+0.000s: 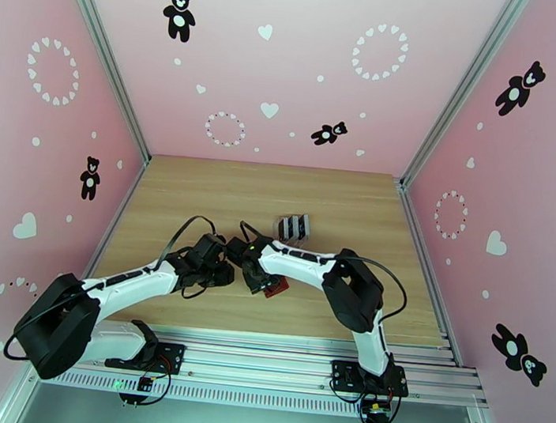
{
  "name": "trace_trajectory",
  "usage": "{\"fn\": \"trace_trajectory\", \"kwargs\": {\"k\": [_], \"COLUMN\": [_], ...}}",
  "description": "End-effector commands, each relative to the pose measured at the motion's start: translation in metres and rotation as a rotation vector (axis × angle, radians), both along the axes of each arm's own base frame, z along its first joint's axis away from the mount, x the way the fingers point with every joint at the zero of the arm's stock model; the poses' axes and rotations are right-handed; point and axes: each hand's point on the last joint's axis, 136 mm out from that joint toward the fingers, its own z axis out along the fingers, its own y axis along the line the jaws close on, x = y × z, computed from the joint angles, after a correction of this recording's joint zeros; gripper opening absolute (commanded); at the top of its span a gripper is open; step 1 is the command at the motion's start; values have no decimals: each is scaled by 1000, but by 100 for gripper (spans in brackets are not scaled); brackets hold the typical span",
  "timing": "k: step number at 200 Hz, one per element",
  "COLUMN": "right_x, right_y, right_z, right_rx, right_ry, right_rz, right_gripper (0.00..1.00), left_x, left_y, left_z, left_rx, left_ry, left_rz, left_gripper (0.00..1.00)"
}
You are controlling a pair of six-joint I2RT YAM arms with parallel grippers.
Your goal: Put the credit cards into the card holder
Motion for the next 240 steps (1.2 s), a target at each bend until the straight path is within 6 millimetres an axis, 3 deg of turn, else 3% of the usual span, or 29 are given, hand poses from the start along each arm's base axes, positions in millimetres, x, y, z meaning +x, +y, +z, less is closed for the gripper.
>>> {"fn": "trace_trajectory", "kwargs": {"k": [1, 29, 76, 103, 151, 240], "right_x": [10, 17, 26, 27, 27, 30], "right_y": [-12, -31, -59, -66, -69, -74], "right_z": [43, 59, 65, 59, 45, 42], "right_rx": [66, 148, 316, 389, 457, 511], "right_ry": [-68, -59, -6, 49, 102, 124], "right_rz": [1, -34, -106, -131, -157, -185], "right_gripper": [49, 48, 46, 46, 43, 40], "left_x": [7, 10, 13, 11, 12, 21], "left_y": [-25, -43, -70, -83, -89, -89], "left_z": [15, 19, 15, 12, 6, -19], "left_rx": [-64, -81, -122, -160, -157, -94], "left_ry": [-32, -35, -13, 9, 24, 65], "left_rz": [-71, -109, -141, -151, -149, -126], "left_gripper": [31, 36, 42, 55, 57, 56]}}
